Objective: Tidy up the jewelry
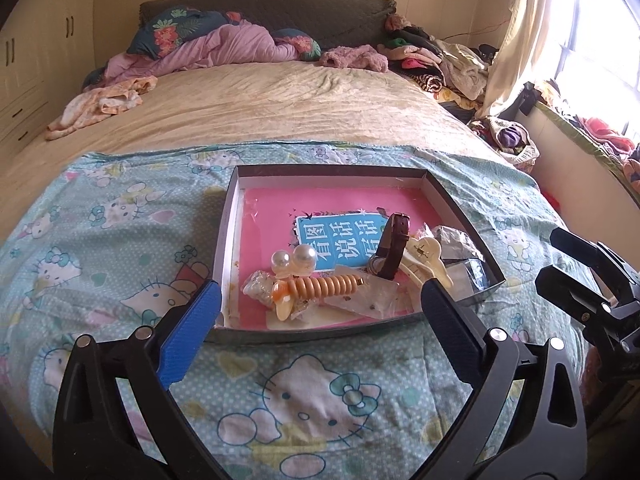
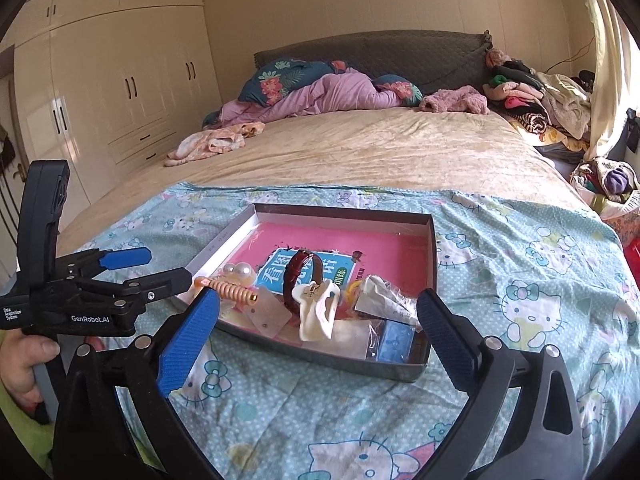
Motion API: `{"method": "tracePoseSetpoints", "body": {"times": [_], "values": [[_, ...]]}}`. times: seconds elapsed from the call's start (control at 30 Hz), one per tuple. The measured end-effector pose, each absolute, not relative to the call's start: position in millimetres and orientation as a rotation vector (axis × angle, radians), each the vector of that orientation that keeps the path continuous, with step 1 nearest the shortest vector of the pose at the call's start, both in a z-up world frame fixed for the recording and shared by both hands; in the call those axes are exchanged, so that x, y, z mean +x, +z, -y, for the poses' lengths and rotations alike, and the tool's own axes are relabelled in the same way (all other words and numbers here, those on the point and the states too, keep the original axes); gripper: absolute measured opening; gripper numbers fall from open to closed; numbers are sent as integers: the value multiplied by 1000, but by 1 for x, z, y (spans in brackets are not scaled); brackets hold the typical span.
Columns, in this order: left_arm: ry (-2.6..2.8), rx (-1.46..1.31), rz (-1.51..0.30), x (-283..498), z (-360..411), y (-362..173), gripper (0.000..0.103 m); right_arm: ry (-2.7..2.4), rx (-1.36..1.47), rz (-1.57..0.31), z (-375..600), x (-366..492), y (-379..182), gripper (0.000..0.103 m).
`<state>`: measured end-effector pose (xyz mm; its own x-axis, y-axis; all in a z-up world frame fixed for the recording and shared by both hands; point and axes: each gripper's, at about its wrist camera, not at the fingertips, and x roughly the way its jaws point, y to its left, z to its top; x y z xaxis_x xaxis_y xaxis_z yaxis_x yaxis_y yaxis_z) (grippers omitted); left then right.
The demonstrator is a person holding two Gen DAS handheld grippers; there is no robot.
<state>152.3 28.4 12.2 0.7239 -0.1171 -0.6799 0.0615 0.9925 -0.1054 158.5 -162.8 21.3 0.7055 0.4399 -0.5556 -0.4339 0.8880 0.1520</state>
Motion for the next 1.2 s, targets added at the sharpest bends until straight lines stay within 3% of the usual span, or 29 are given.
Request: {"method": "tracePoseSetpoints", "body": {"times": [0.57, 1.2], "values": [[-116, -76, -696, 85, -27, 10, 93, 455, -8, -629, 161, 98, 6, 98], [-100, -103, -699, 68, -28, 4, 93, 479, -16, -684, 155, 82, -8, 98]]}}
